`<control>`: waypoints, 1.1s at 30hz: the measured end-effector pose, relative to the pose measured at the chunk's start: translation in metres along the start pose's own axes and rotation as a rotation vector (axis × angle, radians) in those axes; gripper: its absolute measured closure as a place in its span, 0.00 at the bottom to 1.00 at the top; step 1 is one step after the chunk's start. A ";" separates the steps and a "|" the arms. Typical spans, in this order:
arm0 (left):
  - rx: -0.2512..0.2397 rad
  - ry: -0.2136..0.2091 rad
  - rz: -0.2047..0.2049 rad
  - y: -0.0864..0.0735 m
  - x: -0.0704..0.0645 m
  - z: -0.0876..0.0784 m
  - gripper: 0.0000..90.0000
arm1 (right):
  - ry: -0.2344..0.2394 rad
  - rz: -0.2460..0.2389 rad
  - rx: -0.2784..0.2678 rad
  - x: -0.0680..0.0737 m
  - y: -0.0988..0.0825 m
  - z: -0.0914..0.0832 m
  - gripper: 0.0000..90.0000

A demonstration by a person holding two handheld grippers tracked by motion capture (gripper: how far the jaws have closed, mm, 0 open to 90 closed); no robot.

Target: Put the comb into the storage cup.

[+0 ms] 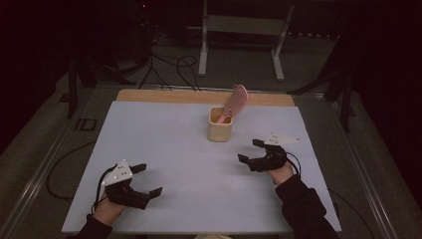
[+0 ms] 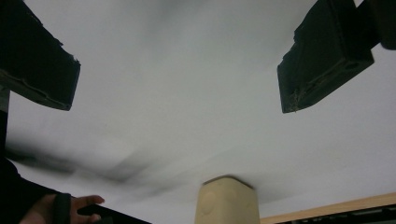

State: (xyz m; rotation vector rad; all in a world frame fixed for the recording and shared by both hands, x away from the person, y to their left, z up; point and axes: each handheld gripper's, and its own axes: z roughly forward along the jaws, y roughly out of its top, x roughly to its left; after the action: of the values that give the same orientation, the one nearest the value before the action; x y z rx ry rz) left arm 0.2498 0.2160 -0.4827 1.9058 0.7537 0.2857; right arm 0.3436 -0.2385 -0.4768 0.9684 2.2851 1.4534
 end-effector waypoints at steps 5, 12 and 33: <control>-0.001 -0.001 0.001 0.000 0.000 0.000 0.00 | 0.004 -0.025 0.004 0.010 -0.011 -0.004 0.12; -0.004 -0.001 0.001 0.000 0.000 0.000 0.00 | 0.018 -0.044 -0.003 0.022 -0.024 -0.015 0.12; 0.000 -0.001 0.004 0.000 0.000 -0.001 0.00 | -0.056 -0.072 0.101 0.030 -0.050 -0.042 0.12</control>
State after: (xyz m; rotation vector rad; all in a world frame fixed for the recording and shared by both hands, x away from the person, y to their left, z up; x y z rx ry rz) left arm 0.2491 0.2161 -0.4825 1.9078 0.7498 0.2872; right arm 0.2786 -0.2616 -0.4978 0.9319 2.3462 1.2772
